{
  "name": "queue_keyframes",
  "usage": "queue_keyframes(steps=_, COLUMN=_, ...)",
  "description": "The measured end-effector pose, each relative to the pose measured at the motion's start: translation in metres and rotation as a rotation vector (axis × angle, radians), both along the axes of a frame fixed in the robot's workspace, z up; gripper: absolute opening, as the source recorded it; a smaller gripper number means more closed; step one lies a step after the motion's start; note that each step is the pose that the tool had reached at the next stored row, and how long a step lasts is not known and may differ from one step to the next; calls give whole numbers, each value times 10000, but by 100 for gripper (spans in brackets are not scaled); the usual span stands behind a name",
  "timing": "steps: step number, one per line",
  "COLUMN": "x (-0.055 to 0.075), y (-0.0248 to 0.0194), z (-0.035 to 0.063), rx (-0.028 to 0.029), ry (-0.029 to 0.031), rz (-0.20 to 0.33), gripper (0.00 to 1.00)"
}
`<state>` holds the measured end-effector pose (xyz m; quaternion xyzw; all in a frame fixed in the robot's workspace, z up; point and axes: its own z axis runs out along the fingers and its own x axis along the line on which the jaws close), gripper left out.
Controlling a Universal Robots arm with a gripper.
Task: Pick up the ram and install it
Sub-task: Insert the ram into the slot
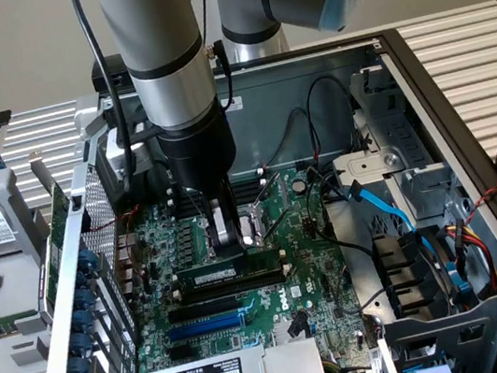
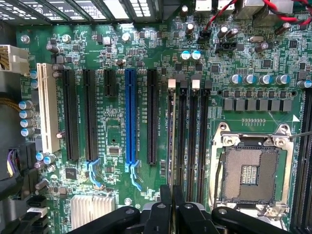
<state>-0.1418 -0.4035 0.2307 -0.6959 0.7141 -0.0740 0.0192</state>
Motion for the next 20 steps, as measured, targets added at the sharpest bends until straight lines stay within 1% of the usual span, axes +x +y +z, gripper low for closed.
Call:
queue_keyframes(steps=5, x=0, y=0, z=0, rx=-2, ry=0, rz=135, gripper=13)
queue_keyframes(steps=20, x=-13, y=3, z=-16, rx=-2, ry=0, rz=138, gripper=13)
